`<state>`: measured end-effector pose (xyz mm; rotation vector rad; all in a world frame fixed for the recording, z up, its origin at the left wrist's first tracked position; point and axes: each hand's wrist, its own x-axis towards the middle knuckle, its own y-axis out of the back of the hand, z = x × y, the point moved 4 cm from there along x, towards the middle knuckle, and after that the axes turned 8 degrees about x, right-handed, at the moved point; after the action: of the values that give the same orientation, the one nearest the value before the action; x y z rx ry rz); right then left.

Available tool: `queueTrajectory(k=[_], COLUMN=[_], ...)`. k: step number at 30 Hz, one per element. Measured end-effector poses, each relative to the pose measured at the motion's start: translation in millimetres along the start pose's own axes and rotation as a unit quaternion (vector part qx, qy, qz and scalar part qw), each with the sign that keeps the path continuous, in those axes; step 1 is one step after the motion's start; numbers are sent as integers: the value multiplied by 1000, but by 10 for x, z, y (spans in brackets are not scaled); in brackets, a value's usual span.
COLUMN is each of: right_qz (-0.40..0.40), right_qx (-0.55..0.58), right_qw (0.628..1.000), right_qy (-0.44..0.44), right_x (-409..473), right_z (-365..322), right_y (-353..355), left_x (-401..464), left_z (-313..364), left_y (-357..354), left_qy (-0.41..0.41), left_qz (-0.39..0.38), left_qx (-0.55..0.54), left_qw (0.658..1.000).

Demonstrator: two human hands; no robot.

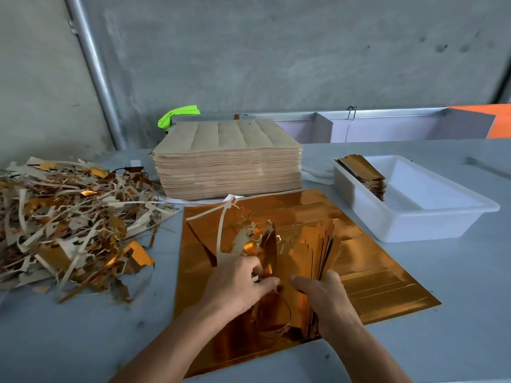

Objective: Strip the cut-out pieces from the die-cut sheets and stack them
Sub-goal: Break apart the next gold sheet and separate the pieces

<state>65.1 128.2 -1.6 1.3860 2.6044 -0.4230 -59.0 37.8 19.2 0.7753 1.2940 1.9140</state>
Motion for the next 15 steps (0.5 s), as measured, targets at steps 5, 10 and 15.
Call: queueTrajectory(k=[5, 10, 15], right_qz=[-11, 65, 26], right_qx=[4, -20, -30], right_qw=[1000, 996, 996], right_qy=[-4, 54, 76], right_x=[6, 156, 145], right_z=[-26, -121, -153], right_y=[83, 263, 41], left_x=[-28, -192, -321], left_z=[-14, 104, 451], left_y=[163, 438, 283], left_qy=[-37, -111, -210], left_qz=[87, 233, 205], left_qx=[18, 70, 90], left_qw=[995, 964, 952])
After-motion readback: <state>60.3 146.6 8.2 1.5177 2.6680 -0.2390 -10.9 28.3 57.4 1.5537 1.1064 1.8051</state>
